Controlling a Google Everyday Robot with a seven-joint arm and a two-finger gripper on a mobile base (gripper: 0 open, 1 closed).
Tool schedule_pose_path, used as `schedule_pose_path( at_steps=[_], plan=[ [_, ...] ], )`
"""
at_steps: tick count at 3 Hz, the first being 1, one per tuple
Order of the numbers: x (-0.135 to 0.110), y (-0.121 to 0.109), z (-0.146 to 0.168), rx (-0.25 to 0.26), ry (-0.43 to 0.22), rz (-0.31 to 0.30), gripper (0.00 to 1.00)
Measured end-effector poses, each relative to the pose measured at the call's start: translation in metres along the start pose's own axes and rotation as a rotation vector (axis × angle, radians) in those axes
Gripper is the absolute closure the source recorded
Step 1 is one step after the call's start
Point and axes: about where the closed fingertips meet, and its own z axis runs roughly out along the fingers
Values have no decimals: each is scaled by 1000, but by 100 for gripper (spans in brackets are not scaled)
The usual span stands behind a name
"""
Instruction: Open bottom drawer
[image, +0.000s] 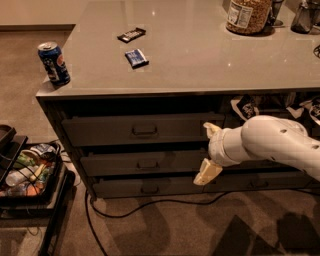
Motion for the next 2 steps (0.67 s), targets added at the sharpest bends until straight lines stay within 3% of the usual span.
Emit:
schedule_pose_path(
  at_steps=[1,2],
  plan=[
    [18,1,39,-105,-46,-105,0],
    [41,9,81,-177,-98,-185,0]
  ],
)
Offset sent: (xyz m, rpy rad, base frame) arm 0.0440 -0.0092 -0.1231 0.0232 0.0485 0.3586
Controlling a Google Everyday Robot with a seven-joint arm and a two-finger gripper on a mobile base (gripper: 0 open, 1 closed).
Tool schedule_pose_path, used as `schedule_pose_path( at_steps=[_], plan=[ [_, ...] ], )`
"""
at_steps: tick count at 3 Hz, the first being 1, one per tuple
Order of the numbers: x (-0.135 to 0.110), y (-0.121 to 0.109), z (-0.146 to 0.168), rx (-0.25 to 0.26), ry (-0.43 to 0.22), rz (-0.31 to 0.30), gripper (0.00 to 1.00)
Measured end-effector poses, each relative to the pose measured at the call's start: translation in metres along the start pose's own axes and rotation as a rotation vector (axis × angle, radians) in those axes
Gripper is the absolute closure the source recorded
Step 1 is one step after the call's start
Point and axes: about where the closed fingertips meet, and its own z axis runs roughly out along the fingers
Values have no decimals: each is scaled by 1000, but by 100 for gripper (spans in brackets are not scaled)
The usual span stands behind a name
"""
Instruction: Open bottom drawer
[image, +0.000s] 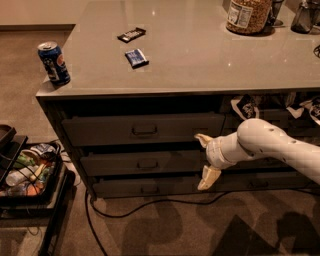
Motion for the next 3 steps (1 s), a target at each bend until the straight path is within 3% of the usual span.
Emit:
schedule_pose_path(
  at_steps=[1,3],
  plan=[
    [-1,-1,2,5,3,1,0],
    [35,24,62,22,-41,40,0]
  ],
)
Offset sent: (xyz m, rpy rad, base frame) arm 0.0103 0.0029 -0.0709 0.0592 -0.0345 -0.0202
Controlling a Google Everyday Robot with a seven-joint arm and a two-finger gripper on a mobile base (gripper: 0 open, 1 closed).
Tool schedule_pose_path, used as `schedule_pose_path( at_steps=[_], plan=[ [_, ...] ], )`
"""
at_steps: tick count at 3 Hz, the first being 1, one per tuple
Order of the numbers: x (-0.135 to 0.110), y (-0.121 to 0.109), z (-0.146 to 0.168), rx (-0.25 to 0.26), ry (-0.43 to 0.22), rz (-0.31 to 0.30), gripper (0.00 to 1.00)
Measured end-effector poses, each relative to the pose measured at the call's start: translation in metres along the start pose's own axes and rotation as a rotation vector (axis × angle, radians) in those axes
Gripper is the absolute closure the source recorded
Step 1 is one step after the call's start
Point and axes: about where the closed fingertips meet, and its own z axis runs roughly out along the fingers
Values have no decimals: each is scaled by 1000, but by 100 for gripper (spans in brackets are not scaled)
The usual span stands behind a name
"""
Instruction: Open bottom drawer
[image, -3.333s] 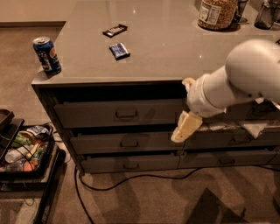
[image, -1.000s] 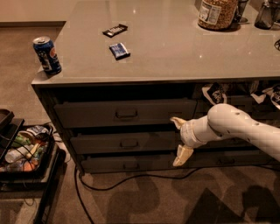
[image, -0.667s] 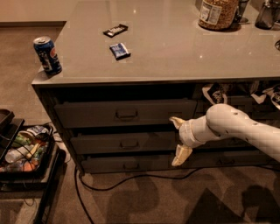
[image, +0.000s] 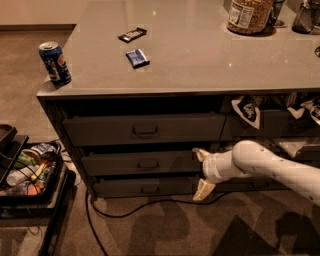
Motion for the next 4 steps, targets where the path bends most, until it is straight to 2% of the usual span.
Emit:
schedule_pose_path(
  at_steps=[1,2,3,4],
  plan=[
    [20,19,34,-24,-17,26,0],
    [38,40,75,-76,-37,41,0],
    [38,40,75,-76,-37,41,0],
    [53,46,110,-50,-59,50,0]
  ],
)
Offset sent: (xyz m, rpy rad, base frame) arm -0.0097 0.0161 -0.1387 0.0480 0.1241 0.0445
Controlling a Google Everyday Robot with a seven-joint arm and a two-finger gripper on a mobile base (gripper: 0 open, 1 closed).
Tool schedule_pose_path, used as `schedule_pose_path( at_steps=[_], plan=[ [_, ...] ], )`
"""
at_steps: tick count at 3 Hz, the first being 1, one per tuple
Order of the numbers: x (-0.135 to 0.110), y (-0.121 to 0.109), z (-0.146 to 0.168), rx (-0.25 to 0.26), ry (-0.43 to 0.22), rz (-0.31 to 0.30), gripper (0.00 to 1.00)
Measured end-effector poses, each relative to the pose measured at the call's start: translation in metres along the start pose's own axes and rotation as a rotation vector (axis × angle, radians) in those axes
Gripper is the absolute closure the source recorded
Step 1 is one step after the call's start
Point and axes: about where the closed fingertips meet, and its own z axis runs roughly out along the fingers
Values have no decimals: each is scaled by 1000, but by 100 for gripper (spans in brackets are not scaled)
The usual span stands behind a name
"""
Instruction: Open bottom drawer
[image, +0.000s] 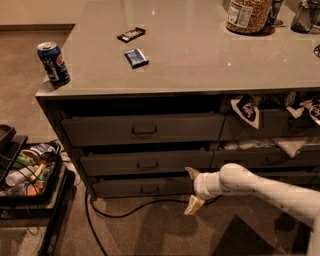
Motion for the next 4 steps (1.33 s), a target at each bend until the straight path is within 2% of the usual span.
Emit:
schedule_pose_path(
  at_steps=[1,2,3,4],
  plan=[
    [23,3,54,33,-48,-9,0],
    [51,11,111,43,-89,8,0],
    [51,11,111,43,-89,8,0],
    [68,10,152,52,-123,14,0]
  ],
)
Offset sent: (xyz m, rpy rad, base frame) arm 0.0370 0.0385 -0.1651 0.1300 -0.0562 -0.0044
